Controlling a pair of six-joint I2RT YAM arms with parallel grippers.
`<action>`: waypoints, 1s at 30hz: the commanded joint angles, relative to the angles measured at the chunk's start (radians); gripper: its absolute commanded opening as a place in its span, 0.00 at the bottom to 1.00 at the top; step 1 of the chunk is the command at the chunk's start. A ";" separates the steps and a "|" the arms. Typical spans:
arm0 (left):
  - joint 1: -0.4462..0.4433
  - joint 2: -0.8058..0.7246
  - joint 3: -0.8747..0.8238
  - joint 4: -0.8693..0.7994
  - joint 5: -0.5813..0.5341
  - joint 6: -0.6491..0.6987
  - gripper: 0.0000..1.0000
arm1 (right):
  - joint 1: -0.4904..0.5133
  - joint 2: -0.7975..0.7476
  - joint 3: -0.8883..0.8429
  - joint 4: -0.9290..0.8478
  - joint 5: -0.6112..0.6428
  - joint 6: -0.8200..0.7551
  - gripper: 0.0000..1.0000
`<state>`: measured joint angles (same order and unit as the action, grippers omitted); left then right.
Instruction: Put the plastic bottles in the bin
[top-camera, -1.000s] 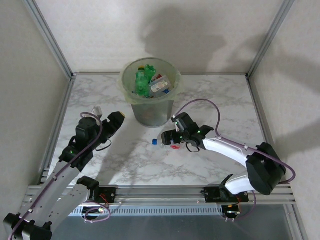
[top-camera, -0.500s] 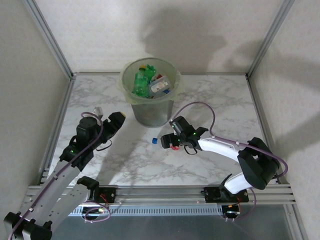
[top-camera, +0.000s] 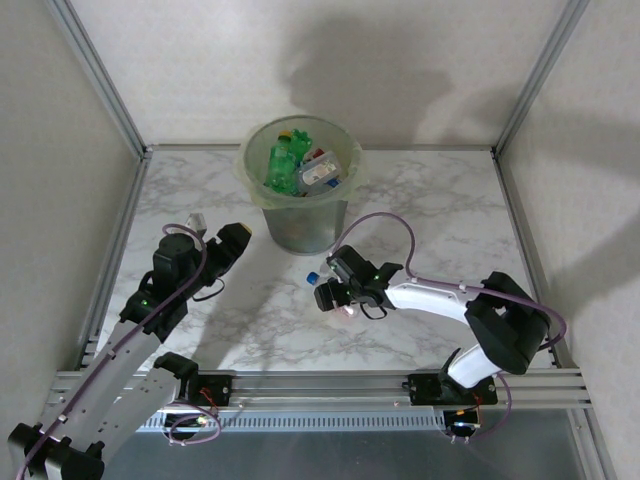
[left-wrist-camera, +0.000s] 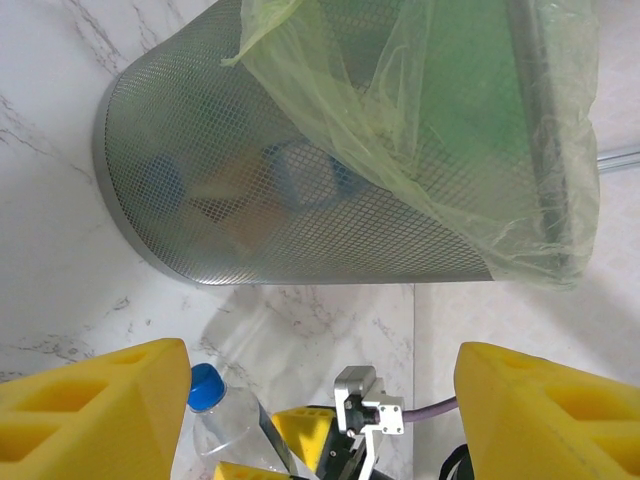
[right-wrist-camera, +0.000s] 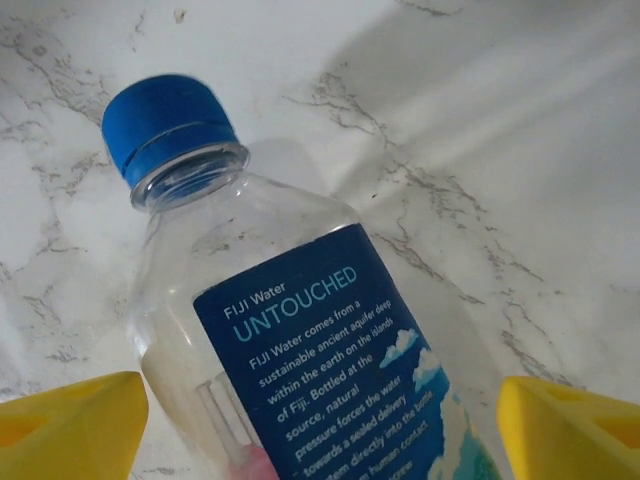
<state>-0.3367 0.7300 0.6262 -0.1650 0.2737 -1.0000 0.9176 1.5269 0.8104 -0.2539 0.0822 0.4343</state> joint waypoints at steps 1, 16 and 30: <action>0.003 -0.007 -0.014 0.019 0.016 -0.008 0.70 | 0.023 0.024 -0.008 -0.025 0.022 0.015 0.88; 0.003 -0.015 -0.018 0.007 0.007 -0.006 0.70 | 0.039 -0.027 -0.028 -0.017 0.034 0.032 0.67; 0.004 -0.025 -0.036 0.019 0.006 -0.013 0.70 | 0.097 -0.288 0.118 -0.192 0.102 0.080 0.61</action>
<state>-0.3367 0.7261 0.5926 -0.1604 0.2756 -1.0004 1.0008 1.3067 0.8551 -0.3798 0.1387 0.4900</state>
